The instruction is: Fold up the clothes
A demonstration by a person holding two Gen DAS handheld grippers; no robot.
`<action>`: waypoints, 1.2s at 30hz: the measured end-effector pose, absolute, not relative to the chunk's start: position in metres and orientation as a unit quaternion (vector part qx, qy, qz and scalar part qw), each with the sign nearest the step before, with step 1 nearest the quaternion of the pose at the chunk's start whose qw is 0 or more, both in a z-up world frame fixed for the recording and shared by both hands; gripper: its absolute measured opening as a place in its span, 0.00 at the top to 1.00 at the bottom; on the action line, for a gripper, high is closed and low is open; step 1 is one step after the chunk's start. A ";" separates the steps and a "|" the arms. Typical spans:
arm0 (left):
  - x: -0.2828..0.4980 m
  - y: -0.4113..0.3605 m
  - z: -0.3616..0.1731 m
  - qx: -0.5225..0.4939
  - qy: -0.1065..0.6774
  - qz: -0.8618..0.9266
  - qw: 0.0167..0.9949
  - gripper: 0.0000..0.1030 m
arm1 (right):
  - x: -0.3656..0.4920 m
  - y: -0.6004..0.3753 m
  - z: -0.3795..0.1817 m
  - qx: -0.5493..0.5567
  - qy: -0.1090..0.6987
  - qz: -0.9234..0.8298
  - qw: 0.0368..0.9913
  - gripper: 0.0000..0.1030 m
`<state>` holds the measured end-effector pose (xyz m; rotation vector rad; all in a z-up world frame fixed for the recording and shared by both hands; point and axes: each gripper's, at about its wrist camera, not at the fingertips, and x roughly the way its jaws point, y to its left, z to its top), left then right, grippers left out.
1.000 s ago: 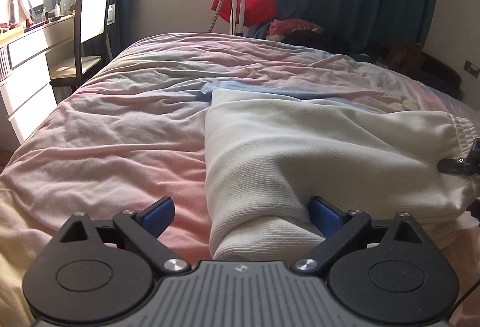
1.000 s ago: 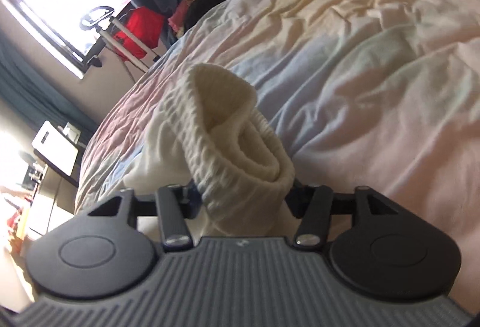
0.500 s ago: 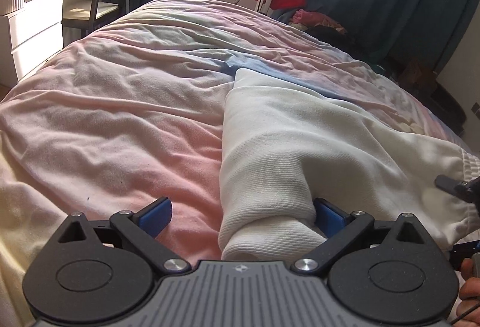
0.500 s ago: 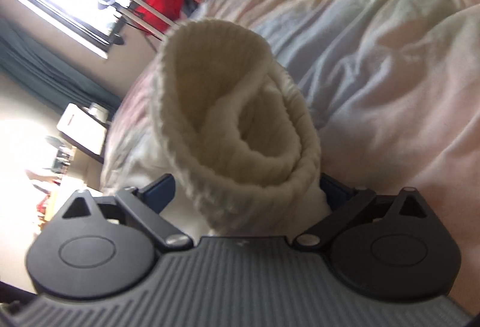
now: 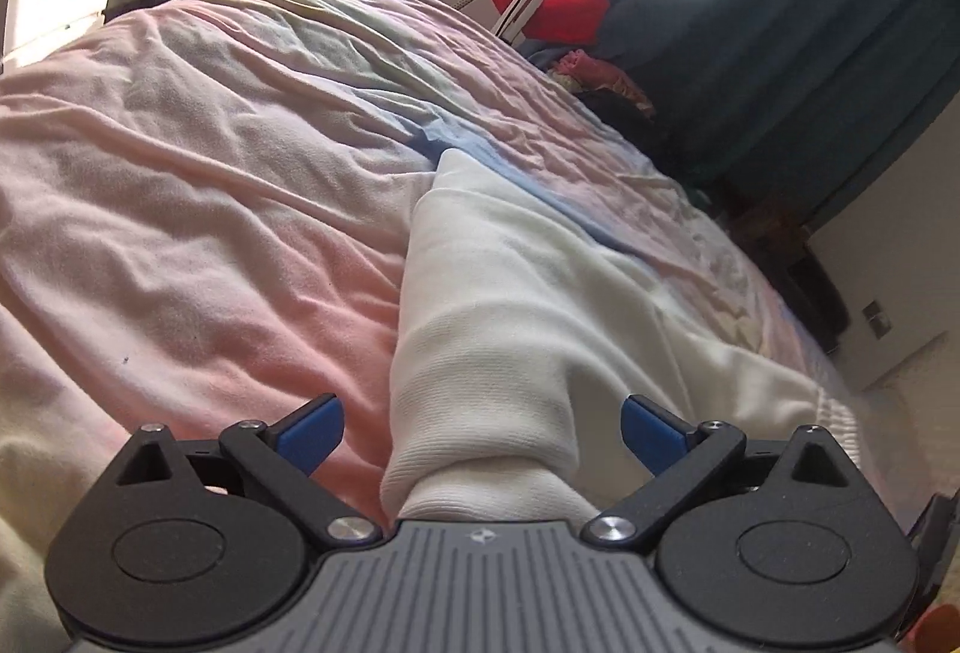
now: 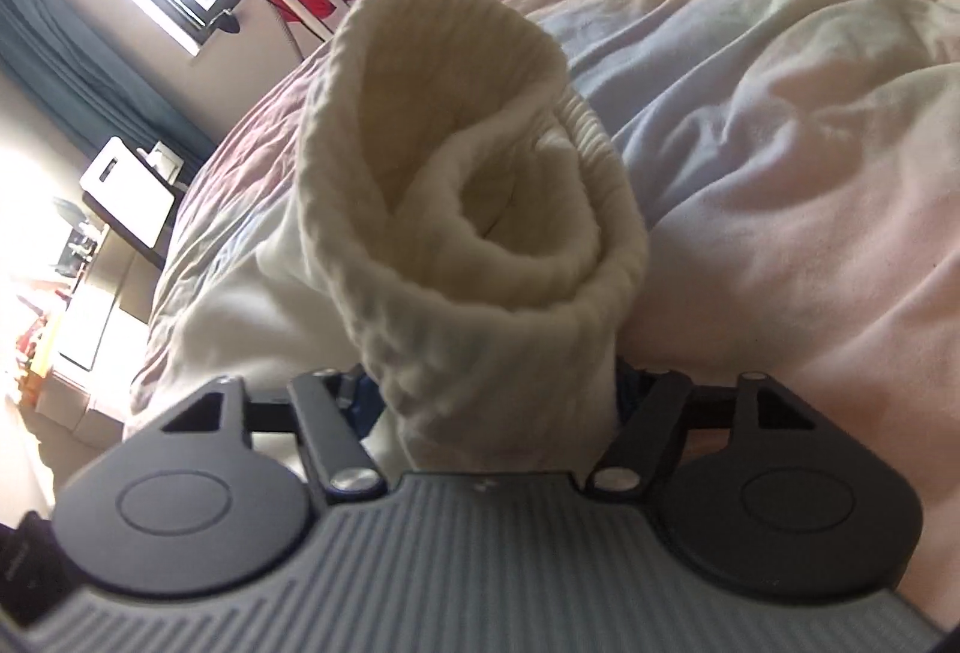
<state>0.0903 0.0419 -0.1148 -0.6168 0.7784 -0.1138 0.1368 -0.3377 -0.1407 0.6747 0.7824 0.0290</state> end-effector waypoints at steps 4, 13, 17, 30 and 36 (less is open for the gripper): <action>0.101 0.058 -0.130 -0.366 0.394 -0.065 0.840 0.00 | 0.130 -0.342 -0.136 0.337 0.355 0.004 0.872 0.60; 0.126 0.053 -0.147 -0.392 0.424 -0.087 0.812 0.19 | 0.128 -0.341 -0.128 0.330 0.333 0.009 0.883 0.64; 0.127 0.047 -0.142 -0.368 0.423 -0.084 0.824 0.37 | 0.114 -0.337 -0.114 0.329 0.314 0.019 0.891 0.67; 0.172 -0.040 -0.034 -0.376 0.390 -0.170 0.823 0.55 | 0.087 -0.416 -0.012 0.378 0.220 0.010 0.899 0.71; 0.263 -0.183 0.022 -0.349 0.389 -0.221 0.824 0.55 | 0.132 -0.529 0.026 0.402 0.185 -0.046 0.895 0.71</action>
